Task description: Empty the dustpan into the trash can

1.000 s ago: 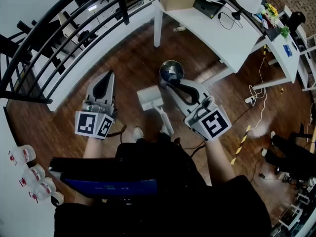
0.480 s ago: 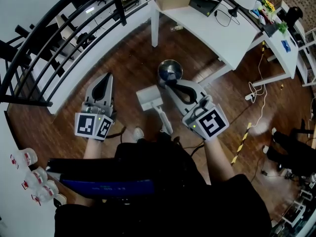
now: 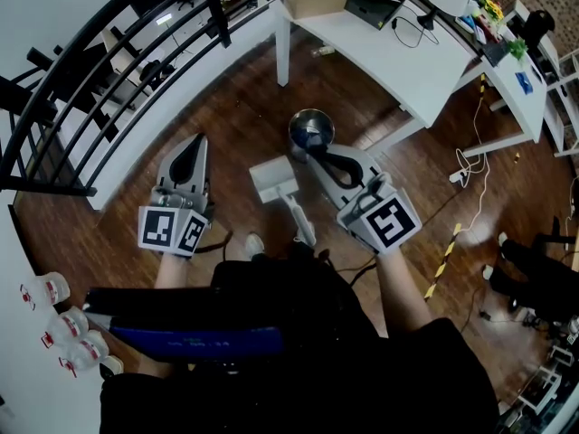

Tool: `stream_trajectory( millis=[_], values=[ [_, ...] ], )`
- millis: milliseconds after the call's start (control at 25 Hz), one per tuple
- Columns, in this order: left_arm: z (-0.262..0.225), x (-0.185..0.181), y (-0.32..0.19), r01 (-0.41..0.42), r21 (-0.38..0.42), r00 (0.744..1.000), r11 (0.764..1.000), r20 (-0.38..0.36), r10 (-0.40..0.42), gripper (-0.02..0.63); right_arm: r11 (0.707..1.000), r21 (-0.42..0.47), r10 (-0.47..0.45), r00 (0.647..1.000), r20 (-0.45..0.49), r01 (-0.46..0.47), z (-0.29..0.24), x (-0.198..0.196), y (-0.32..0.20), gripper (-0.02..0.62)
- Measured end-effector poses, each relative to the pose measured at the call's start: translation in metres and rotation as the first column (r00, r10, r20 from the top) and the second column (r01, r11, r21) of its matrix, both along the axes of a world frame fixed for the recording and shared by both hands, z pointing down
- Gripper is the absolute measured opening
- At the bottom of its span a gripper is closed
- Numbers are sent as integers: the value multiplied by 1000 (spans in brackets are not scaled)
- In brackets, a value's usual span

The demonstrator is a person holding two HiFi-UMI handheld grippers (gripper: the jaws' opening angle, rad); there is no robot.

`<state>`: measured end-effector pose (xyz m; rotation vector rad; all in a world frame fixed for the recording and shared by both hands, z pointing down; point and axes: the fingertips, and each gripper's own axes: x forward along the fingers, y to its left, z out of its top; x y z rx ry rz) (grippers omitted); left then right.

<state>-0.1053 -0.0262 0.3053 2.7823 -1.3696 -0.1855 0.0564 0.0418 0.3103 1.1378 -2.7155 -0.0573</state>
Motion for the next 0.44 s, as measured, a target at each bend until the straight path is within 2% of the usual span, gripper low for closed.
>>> stream_trajectory(
  millis=[440],
  values=[
    [-1, 6, -3, -1, -3, 1000, 1000, -6, 1, 5, 1000, -3, -5, 1000, -9, 5, 0, 4, -1, 2]
  ],
)
